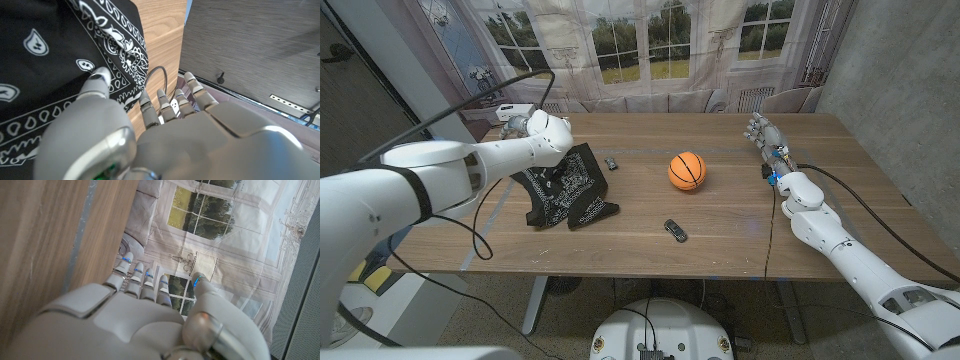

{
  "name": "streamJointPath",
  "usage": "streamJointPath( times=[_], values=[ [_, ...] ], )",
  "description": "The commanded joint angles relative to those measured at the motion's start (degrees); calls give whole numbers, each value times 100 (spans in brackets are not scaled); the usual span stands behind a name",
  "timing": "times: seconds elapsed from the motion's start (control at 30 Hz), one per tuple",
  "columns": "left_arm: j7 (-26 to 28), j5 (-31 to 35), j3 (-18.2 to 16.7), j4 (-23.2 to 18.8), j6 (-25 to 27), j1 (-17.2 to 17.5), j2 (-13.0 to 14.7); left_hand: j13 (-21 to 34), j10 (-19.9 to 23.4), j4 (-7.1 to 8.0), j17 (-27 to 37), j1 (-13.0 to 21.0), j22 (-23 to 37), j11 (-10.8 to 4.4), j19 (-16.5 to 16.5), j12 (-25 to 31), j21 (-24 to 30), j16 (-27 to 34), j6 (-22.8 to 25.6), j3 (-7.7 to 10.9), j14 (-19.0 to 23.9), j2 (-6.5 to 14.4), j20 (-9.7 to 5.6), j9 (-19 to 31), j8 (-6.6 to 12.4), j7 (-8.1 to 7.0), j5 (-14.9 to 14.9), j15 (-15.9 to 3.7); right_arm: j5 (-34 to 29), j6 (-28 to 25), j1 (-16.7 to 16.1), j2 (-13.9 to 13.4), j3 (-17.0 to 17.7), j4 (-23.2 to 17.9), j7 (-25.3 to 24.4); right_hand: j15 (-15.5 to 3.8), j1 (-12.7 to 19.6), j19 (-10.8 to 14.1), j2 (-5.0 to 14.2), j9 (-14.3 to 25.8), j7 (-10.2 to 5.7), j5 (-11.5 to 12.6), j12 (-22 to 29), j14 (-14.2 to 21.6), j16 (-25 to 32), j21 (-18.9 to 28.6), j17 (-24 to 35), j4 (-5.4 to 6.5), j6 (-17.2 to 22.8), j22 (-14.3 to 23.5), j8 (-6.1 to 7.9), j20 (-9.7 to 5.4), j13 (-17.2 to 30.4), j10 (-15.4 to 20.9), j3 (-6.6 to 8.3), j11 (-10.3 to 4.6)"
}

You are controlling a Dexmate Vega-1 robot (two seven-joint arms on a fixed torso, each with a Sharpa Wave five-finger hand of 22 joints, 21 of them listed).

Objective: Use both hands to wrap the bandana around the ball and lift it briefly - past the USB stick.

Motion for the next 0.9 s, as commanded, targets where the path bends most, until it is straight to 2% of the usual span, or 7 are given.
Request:
streamJointPath(
  times=[0.03, 0.1, 0.33, 0.43, 0.53, 0.77, 0.9],
  values=[
    [415, 45, -388, 6, -144, 295, -109, -28, 523, -39, 5, 909, 19, -82, 183, 76, 38, 41, 1374, 261, 360, 358, -34, 71, 422, 150, -735, -326, -2, 31, -35, -23, 7, -36, 17, 14, 18, 64, -42, 18, -1, -28, 21, 47, 27, -8, -2, 4, 19, 28, -17, -22, 12, 80, -22, 10],
    [563, 83, -444, -85, -68, 363, -83, -25, 750, -20, 13, 1128, 28, -67, 284, 105, 78, 89, 1879, 315, 589, 489, -44, 111, 633, 307, -901, -416, 7, 31, -47, -25, 16, -47, 9, 15, 15, 66, -40, 18, -3, -30, 20, 49, 27, -9, -3, 3, 20, 28, -18, -22, 12, 80, -25, 6],
    [1405, 267, -848, -850, 517, 710, 185, 20, 908, 103, 63, 1163, 50, -84, 436, 129, 152, 168, 1566, 316, 814, 740, -56, 269, 633, 353, -977, -518, 34, 65, -99, -39, 58, -80, -9, 19, 6, 69, -28, 17, -7, -35, 16, 53, 27, -17, -9, -3, 18, 28, -22, -16, 9, 82, -34, 10],
    [2166, 167, -1348, -1324, 798, 1008, 299, 31, 977, 111, 67, 1173, 55, -73, 490, 145, 178, 184, 1485, 337, 891, 774, -47, 317, 646, 404, -982, -516, 49, 90, -121, -43, 81, -94, -15, 15, 8, 63, -19, 17, -11, -35, 15, 52, 25, -22, -12, -7, 19, 28, -23, -9, 8, 82, -34, 11],
    [3136, -152, -2077, -1829, 870, 1406, 366, 39, 1016, 116, 70, 1179, 60, -67, 532, 151, 200, 206, 1466, 357, 983, 793, -13, 355, 676, 420, -984, -531, 59, 112, -136, -52, 98, -107, -8, 22, 12, 61, -7, 17, -2, -35, 14, 52, 24, -27, -15, -13, 29, 28, -20, -6, 7, 83, -32, 8],
    [4510, -756, -3124, -2689, 512, 1952, 432, 57, 1126, 115, 74, 1203, 73, -32, 624, 168, 250, 223, 1422, 410, 1134, 817, 18, 449, 758, 517, -984, -548, 104, 188, -170, -64, 146, -101, 36, 28, 33, 57, 21, 16, 1, -31, 10, 56, 21, -39, -28, -37, 38, 28, -21, 16, 5, 86, -25, 3],
    [5434, -1186, -3809, -3070, 121, 2332, 342, 64, 1125, 134, 85, 1198, 80, 1, 653, 156, 269, 230, 1368, 434, 1186, 846, 37, 490, 780, 538, -988, -538, 133, 251, -197, -54, 176, -79, 51, 21, 42, 57, 32, 15, 1, -30, 10, 54, 18, -44, -33, -48, 41, 28, -21, 20, 3, 90, -22, 12]
  ],
)
